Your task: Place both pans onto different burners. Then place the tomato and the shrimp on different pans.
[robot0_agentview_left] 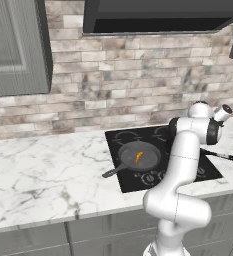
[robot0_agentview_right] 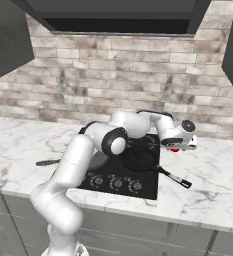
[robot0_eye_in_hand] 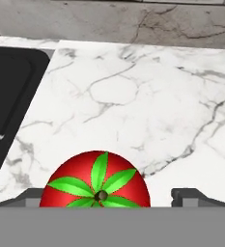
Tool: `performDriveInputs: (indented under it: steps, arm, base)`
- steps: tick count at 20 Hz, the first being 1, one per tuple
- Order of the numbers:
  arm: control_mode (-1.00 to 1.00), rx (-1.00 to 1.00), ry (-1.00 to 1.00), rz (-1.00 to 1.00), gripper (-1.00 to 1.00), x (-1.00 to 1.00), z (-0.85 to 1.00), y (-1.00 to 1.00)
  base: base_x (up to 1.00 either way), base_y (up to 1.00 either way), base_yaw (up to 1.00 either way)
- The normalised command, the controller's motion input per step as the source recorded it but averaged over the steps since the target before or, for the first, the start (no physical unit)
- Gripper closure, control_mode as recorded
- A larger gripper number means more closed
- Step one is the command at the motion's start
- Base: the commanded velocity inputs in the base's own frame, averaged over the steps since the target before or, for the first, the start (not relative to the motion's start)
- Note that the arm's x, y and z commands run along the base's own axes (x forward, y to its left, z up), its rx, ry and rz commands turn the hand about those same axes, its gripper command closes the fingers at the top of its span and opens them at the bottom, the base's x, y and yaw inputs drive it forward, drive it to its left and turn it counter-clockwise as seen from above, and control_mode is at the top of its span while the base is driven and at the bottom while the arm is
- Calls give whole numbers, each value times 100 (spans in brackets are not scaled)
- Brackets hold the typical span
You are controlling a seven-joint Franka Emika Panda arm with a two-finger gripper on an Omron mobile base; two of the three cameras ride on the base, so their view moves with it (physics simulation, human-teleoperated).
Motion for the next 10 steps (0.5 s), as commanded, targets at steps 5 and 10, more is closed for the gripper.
performDriveInputs:
  steps: [5, 10]
  arm:
    - [-100, 0, 0, -1, 100, 7, -11, 8]
    - [-100, 0, -1, 0, 100, 1, 0, 11]
  base:
    - [0, 0, 0]
    - [0, 0, 0]
